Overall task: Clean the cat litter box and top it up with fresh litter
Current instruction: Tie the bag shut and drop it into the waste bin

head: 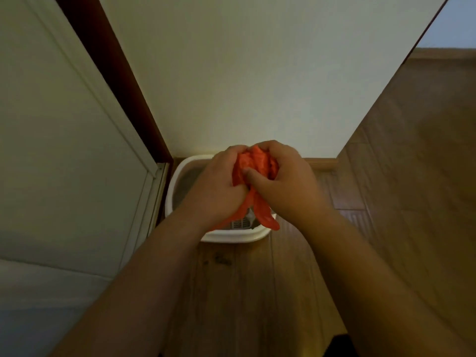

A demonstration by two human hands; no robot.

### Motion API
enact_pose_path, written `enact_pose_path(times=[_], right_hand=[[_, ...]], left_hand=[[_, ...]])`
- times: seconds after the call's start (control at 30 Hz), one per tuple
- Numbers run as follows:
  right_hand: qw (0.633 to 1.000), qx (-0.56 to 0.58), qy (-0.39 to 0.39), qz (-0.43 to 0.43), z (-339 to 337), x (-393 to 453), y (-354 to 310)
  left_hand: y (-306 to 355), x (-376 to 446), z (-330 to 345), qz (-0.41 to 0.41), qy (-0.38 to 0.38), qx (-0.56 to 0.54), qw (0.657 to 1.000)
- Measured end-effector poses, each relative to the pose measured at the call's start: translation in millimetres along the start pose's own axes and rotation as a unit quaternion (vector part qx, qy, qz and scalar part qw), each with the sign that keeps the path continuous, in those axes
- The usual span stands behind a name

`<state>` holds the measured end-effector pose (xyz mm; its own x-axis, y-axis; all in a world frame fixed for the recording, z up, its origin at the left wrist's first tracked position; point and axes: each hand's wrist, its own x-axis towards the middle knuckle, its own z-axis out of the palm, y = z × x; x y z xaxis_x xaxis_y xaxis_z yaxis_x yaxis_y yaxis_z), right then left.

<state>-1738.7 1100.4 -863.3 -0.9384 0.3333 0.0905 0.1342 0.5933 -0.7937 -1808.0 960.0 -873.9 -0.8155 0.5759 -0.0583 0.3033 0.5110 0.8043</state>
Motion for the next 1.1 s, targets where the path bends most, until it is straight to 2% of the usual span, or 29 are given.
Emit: enact_pose_path(times=[0.17, 0.47, 0.63, 0.77, 0.9, 1.1], right_hand=[[1.0, 0.0, 0.004, 0.014, -122.7, 9.7, -110.8], [0.999, -0.015, 0.025, 0.028, -376.3, -3.3, -339.2], [0.999, -0.031, 0.035, 0.021, -489.5, -31.4, -437.1], [0.997, -0.06, 0.052, -0.014, -542.3, -58.1, -473.8], [0.995, -0.065, 0.063, -0.049, -568.0, -76.4, -486.5], [0.991, -0.092, 0.071, -0.066, -602.1, -94.7, -486.8]], left_hand=[[143.8, -1.3, -72.3, 0.006, -0.021, -0.014, 1.0], [446.3, -33.5, -207.8, 0.066, -0.051, -0.002, 0.996], [579.6, -65.2, -259.9, 0.103, -0.051, 0.014, 0.993], [641.3, -89.5, -272.7, 0.122, -0.035, 0.027, 0.992], [666.5, -115.5, -269.5, 0.155, 0.006, -0.003, 0.988], [708.4, -126.9, -245.6, 0.133, 0.015, -0.044, 0.99]])
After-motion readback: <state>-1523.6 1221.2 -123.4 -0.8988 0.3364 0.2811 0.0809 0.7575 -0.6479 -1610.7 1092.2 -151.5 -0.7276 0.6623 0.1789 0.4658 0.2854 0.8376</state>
